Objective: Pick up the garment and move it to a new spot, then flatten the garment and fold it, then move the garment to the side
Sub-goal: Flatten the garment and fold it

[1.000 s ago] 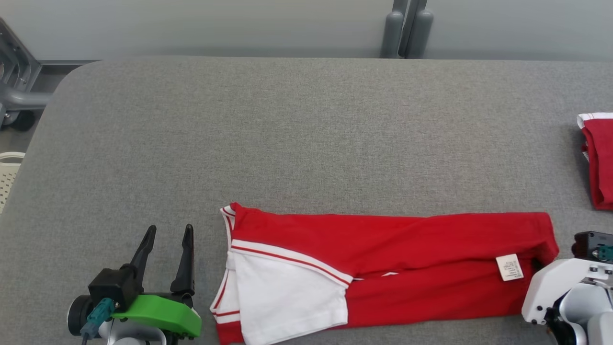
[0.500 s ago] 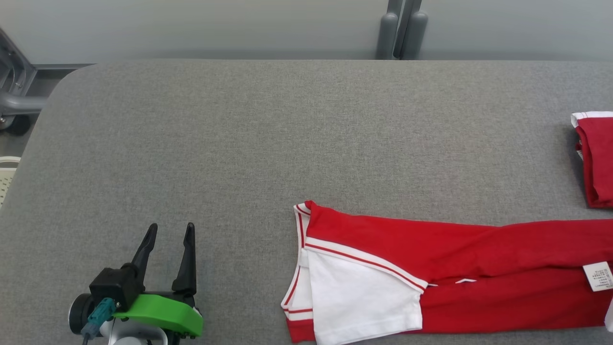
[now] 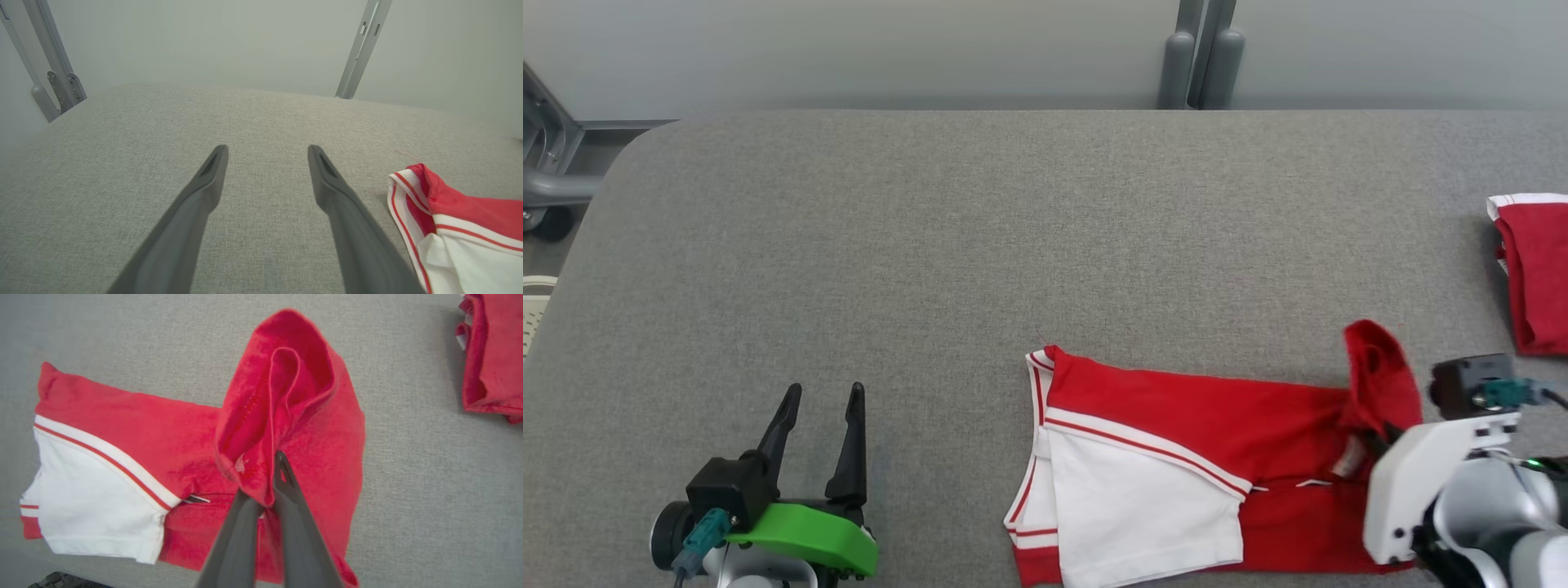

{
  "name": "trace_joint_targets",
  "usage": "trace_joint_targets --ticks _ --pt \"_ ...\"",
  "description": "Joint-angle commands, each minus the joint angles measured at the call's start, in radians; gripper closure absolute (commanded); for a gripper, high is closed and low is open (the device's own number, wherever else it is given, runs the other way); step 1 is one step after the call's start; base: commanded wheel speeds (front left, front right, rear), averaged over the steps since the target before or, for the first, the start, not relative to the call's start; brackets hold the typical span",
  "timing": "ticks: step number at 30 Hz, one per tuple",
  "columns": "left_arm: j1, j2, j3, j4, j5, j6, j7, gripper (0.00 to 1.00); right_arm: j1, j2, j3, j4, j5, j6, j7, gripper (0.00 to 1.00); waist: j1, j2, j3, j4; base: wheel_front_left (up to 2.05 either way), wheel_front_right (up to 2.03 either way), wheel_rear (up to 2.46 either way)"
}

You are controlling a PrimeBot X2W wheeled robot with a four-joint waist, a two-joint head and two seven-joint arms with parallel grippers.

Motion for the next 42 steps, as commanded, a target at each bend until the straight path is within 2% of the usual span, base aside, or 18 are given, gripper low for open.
trace_joint_targets --ticks 1,2,7,15,21,38,39,40,42 --pt "-0.008 -0.002 -0.001 0.002 -0.003 -0.004 -0.003 0.00 -0.022 -0.005 0.040 -0.003 0.022 -0.001 0.007 1.00 0.0000 -0.0001 0.000 0.004 0.00 0.00 0.00" --pt "-0.015 -0.002 -0.006 0.004 -0.006 -0.004 -0.003 0.00 -0.048 -0.017 0.119 0.019 0.046 -0.001 0.015 1.00 0.0000 -0.0001 0.000 0.010 0.00 0.00 0.00" --pt "-0.030 0.004 -0.018 0.015 -0.012 -0.004 -0.003 0.00 -0.130 -0.037 0.293 0.115 0.081 -0.001 0.004 1.00 0.0000 -0.0001 -0.002 0.031 0.00 0.00 0.00" --pt "-0.023 0.006 -0.029 0.017 -0.019 -0.004 -0.003 0.00 -0.246 -0.024 0.467 0.266 0.131 -0.001 -0.032 1.00 0.0000 -0.0001 -0.009 0.060 0.00 0.00 0.00" --pt "-0.019 0.006 -0.036 0.019 -0.026 -0.004 -0.003 0.00 -0.294 -0.020 0.536 0.351 0.157 -0.001 -0.060 1.00 0.0000 -0.0001 -0.011 0.080 0.00 0.00 0.00" --pt "-0.023 0.005 -0.039 0.020 -0.028 -0.004 -0.003 0.00 -0.395 0.024 0.624 0.529 0.196 -0.001 -0.128 1.00 0.0000 -0.0001 0.003 0.106 0.00 0.00 0.00" --pt "-0.024 0.004 -0.038 0.019 -0.028 -0.004 -0.003 0.00 -0.399 0.025 0.620 0.533 0.195 -0.001 -0.134 0.76 0.0000 -0.0001 0.005 0.105 0.00 0.00 0.00" --pt "-0.025 0.004 -0.038 0.018 -0.029 -0.004 -0.003 0.00 -0.398 0.026 0.609 0.542 0.194 -0.001 -0.137 0.00 0.0000 -0.0001 0.005 0.105 0.00 0.00 0.00" --pt "-0.027 0.003 -0.037 0.018 -0.029 -0.004 -0.003 0.00 -0.399 0.029 0.610 0.543 0.201 -0.001 -0.139 0.00 0.0000 -0.0001 0.006 0.104 0.00 0.00 0.00"
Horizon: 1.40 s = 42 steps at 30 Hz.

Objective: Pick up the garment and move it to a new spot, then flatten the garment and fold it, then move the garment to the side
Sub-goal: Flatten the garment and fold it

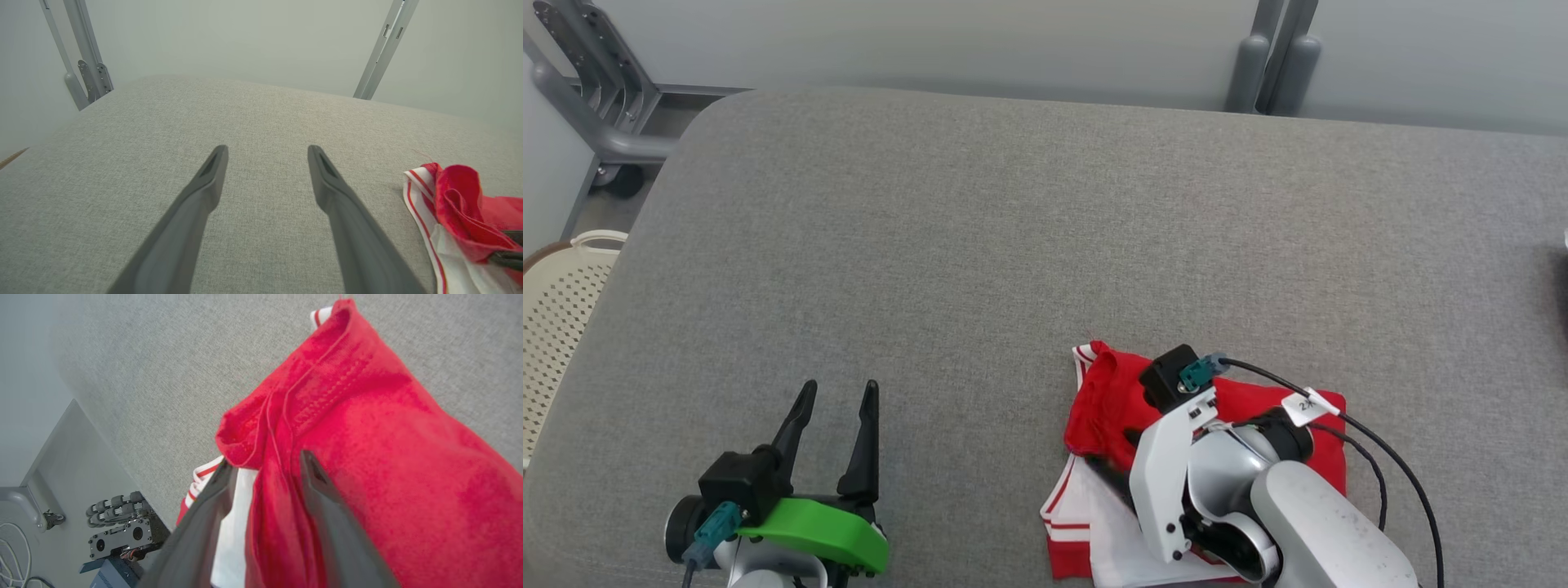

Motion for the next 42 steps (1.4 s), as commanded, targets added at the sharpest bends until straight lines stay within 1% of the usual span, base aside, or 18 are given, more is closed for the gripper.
trace_joint_targets --ticks 1,3,7,10,12,14,17,20,22,24,25,26,27,29,30,35,42 --pt "-0.009 0.000 0.003 -0.002 -0.002 -0.004 -0.003 0.00 -0.012 0.004 0.001 -0.002 0.017 0.000 -0.008 0.00 0.0000 0.0000 0.001 -0.001 0.00 0.00 0.00" --pt "-0.010 -0.001 0.006 -0.001 -0.002 -0.004 -0.003 0.00 -0.012 0.008 0.002 -0.020 0.056 0.000 -0.015 0.00 0.0000 0.0000 0.000 -0.004 0.00 0.00 0.00" --pt "-0.005 -0.003 0.011 0.000 0.000 -0.004 -0.003 0.00 -0.006 0.009 0.002 -0.094 0.175 0.000 -0.005 0.00 0.0000 0.0000 -0.005 -0.012 0.00 0.00 0.00" --pt "-0.001 -0.004 0.015 0.000 0.003 -0.004 -0.003 0.00 0.005 -0.034 -0.024 -0.169 0.234 0.000 0.004 0.00 0.0000 0.0000 -0.012 -0.017 0.00 0.00 0.00" --pt "0.002 -0.003 0.016 -0.001 0.006 -0.004 -0.003 0.00 0.020 -0.070 -0.065 -0.218 0.247 0.000 -0.001 0.00 0.0000 0.0000 -0.016 -0.021 0.00 0.00 0.00" --pt "0.006 -0.002 0.017 -0.002 0.007 -0.004 -0.003 0.00 0.039 -0.113 -0.124 -0.261 0.213 0.000 -0.015 0.00 0.0000 0.0000 -0.021 -0.025 0.00 0.00 0.00" --pt "0.011 -0.003 0.019 -0.005 0.009 -0.004 -0.003 0.00 0.082 -0.172 -0.216 -0.301 0.115 0.000 -0.029 0.00 0.0000 0.0000 -0.024 -0.031 0.00 0.00 0.00" --pt "0.013 -0.005 0.022 -0.009 0.010 -0.004 -0.003 0.00 0.139 -0.195 -0.280 -0.324 0.033 0.000 -0.048 0.00 0.0000 0.0000 -0.024 -0.036 0.00 0.00 0.00" --pt "0.012 -0.007 0.023 -0.011 0.010 -0.004 -0.003 0.00 0.173 -0.206 -0.286 -0.333 -0.013 0.000 -0.067 0.00 0.0000 0.0000 -0.021 -0.039 0.00 0.00 0.00" --pt "0.008 -0.009 0.024 -0.014 0.009 -0.004 -0.003 0.00 0.203 -0.200 -0.278 -0.325 -0.039 0.000 -0.095 0.00 0.0000 0.0000 -0.016 -0.041 0.00 0.00 0.00" --pt "0.005 -0.010 0.023 -0.015 0.009 -0.004 -0.003 0.00 0.217 -0.192 -0.272 -0.314 -0.049 0.000 -0.106 0.38 0.0000 0.0000 -0.014 -0.041 0.00 0.00 0.00" --pt "0.002 -0.010 0.023 -0.016 0.009 -0.004 -0.003 0.00 0.225 -0.189 -0.261 -0.305 -0.062 0.000 -0.120 0.67 0.0000 0.0000 -0.011 -0.041 0.00 0.00 0.00" --pt "-0.002 -0.011 0.022 -0.016 0.009 -0.004 -0.003 0.00 0.230 -0.182 -0.252 -0.295 -0.072 0.000 -0.136 1.00 0.0000 0.0000 -0.007 -0.040 0.00 0.00 0.00" --pt "-0.008 -0.013 0.021 -0.018 0.011 -0.004 -0.003 0.00 0.238 -0.159 -0.213 -0.275 -0.070 0.000 -0.162 1.00 0.0000 0.0000 0.000 -0.037 0.00 0.00 0.00" --pt "-0.010 -0.013 0.022 -0.020 0.011 -0.004 -0.003 0.00 0.231 -0.142 -0.172 -0.256 -0.068 0.000 -0.186 1.00 0.0000 0.0000 0.006 -0.034 0.00 0.00 0.00" --pt "-0.018 -0.014 0.023 -0.021 0.010 -0.004 -0.003 0.00 0.191 -0.114 -0.050 -0.196 -0.065 0.000 -0.213 1.00 0.0000 0.0000 0.022 -0.025 0.00 0.00 0.00" --pt "-0.025 -0.020 0.008 -0.015 0.010 -0.004 -0.003 0.00 0.127 -0.076 0.037 -0.071 -0.113 0.000 -0.240 1.00 0.0000 0.0000 0.036 0.001 0.00 0.00 0.00"
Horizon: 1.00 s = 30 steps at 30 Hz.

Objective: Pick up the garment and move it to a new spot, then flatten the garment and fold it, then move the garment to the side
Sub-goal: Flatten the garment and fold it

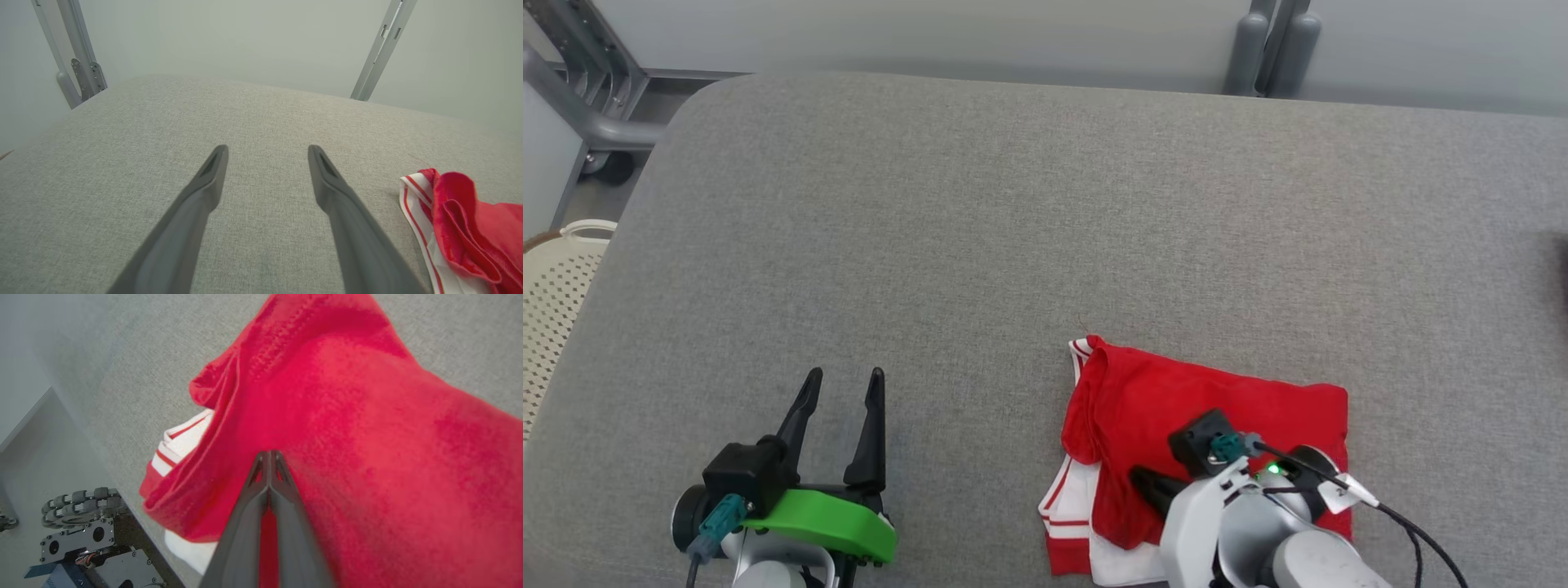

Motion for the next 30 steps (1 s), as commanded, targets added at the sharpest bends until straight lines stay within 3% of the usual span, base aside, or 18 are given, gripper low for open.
trace_joint_targets --ticks 1,12,20,21,22,23,30 --pt "-0.016 -0.002 -0.003 0.002 0.001 -0.004 -0.003 0.00 -0.027 0.019 0.026 0.033 -0.006 0.000 -0.011 1.00 0.0000 0.0000 0.006 0.015 0.00 0.00 0.00" --pt "-0.013 -0.001 -0.010 0.013 -0.008 -0.004 -0.003 0.00 -0.110 0.076 0.144 0.169 0.004 0.000 -0.044 1.00 0.0000 0.0000 0.002 0.041 0.00 0.00 0.00" --pt "0.010 0.008 0.002 0.015 -0.005 -0.004 -0.003 0.00 -0.172 0.105 0.177 0.136 0.051 0.000 -0.094 1.00 0.0000 0.0000 -0.028 0.028 0.00 0.00 0.00" --pt "0.014 0.009 0.004 0.014 -0.003 -0.004 -0.003 0.00 -0.177 0.105 0.167 0.122 0.050 0.000 -0.095 0.96 0.0000 0.0000 -0.033 0.025 0.00 0.00 0.00" --pt "0.016 0.009 0.006 0.013 -0.001 -0.004 -0.003 0.00 -0.180 0.104 0.156 0.108 0.046 0.000 -0.093 0.72 0.0000 0.0000 -0.037 0.021 0.00 0.00 0.00" --pt "0.018 0.010 0.008 0.011 0.001 -0.004 -0.003 0.00 -0.181 0.102 0.142 0.092 0.042 0.000 -0.089 0.02 0.0000 0.0000 -0.041 0.017 0.00 0.00 0.00" --pt "0.033 0.013 0.031 -0.007 0.013 -0.004 -0.003 0.00 -0.113 0.079 -0.040 -0.067 -0.031 0.000 -0.057 0.00 0.0000 0.0000 -0.056 -0.017 0.00 0.00 0.00"
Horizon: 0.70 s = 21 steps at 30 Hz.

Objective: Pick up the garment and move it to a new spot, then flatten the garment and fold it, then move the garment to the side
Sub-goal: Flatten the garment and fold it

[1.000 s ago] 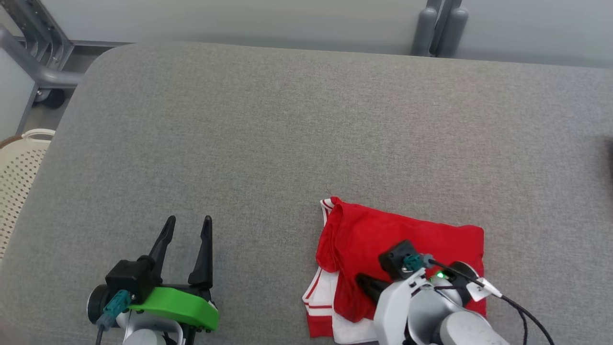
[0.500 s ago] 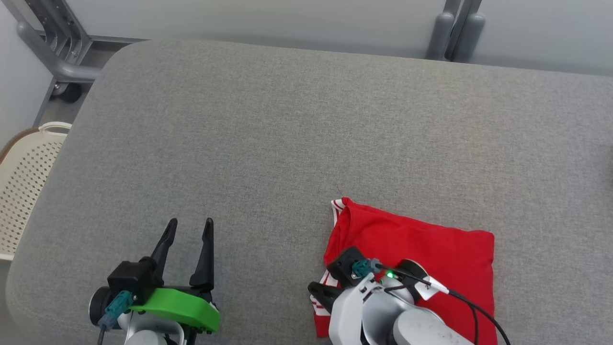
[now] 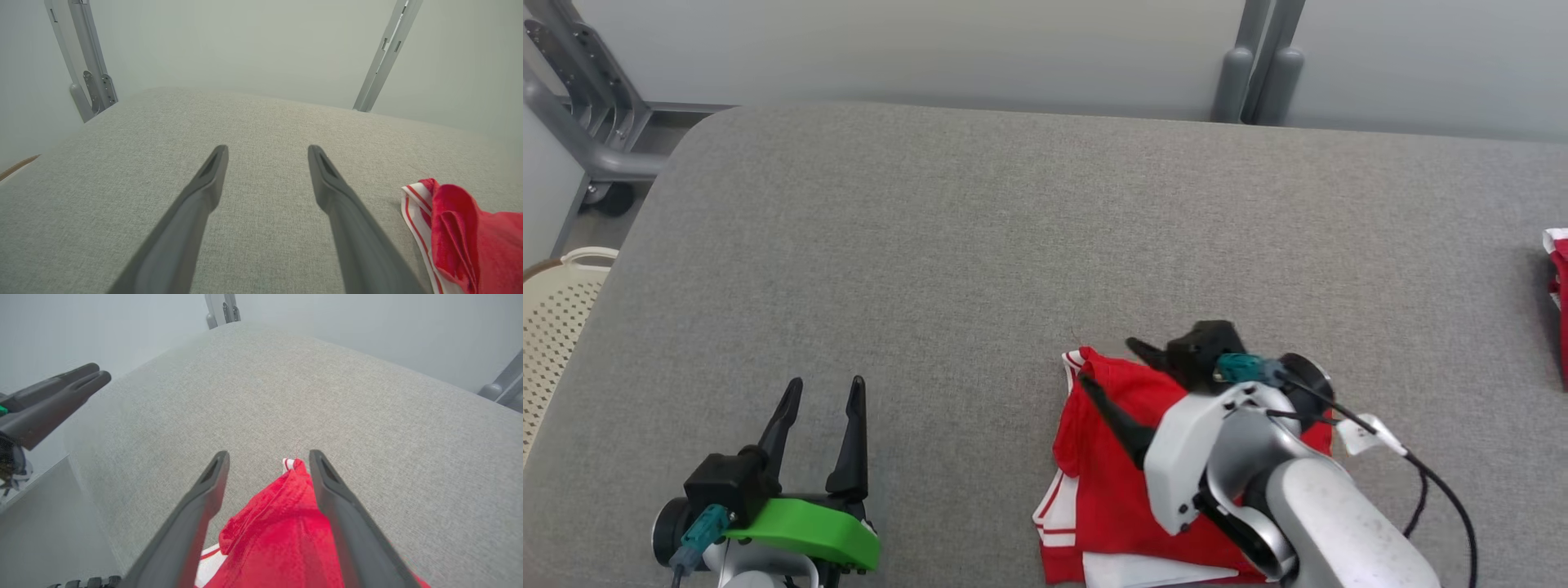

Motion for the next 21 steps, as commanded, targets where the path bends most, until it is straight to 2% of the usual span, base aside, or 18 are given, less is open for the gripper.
trace_joint_targets --ticks 1,7,12,16,21 --pt "0.014 0.006 0.009 -0.008 0.011 -0.004 -0.003 0.00 0.036 -0.009 -0.041 -0.033 -0.019 0.000 0.013 0.00 0.0000 0.0000 -0.006 -0.016 0.00 0.00 0.00" --pt "0.015 0.002 0.023 -0.026 0.029 -0.004 -0.003 0.00 0.191 0.003 -0.258 -0.188 -0.102 0.000 0.077 0.00 0.0000 0.0000 -0.009 -0.037 0.00 0.00 0.00" --pt "0.015 0.003 0.029 -0.038 0.039 -0.004 -0.003 0.00 0.317 0.024 -0.400 -0.283 -0.123 0.000 0.134 0.00 0.0000 0.0000 -0.004 -0.057 0.00 0.00 0.00" --pt "0.012 0.001 0.029 -0.043 0.047 -0.003 -0.003 0.00 0.371 0.030 -0.459 -0.302 -0.136 0.000 0.174 0.00 0.0000 0.0000 -0.001 -0.067 0.00 0.00 0.00" --pt "0.007 -0.004 0.026 -0.046 0.052 -0.003 -0.003 0.00 0.410 0.032 -0.508 -0.294 -0.076 0.000 0.202 0.00 0.0000 0.0000 0.004 -0.081 0.00 0.00 0.00"
